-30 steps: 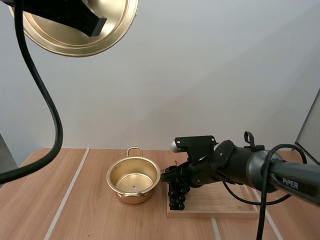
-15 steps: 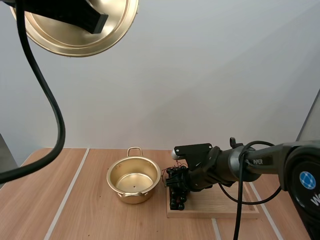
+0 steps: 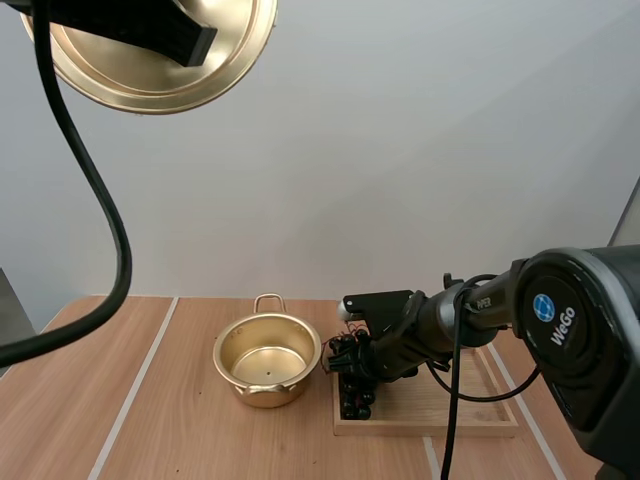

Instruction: Open the lid, put the grape in the pot, and close it

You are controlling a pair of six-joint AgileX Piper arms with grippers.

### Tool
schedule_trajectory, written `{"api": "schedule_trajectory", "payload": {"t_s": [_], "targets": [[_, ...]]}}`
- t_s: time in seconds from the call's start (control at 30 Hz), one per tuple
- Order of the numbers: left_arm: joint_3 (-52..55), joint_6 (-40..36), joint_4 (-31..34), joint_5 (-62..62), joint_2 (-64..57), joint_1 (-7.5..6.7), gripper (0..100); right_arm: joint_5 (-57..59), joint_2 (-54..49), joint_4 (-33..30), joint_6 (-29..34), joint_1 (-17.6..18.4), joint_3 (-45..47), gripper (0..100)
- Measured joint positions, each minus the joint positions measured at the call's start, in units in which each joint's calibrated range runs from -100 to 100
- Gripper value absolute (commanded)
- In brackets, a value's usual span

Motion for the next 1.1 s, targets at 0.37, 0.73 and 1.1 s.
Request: {"api": "schedule_trajectory", "payload": {"t_s": [0.37,0.73,1.1], "targets": [[0.0,-0.3,0.0,0.0,0.0,0.0,0,-0.1,0.9,-0.2,-0.9,0.0,-0.3,0],[0.0,-0.4,0.0,0.0,0.0,0.0,0,3.4,-2.5,-5.6,-1.1,0.0,-0.6,0],[0.0,-0.4,0.0,0.0,0.0,0.0,0,6.2,-15.8,-6.6,-1.5,0.0,0.0,0]]}}
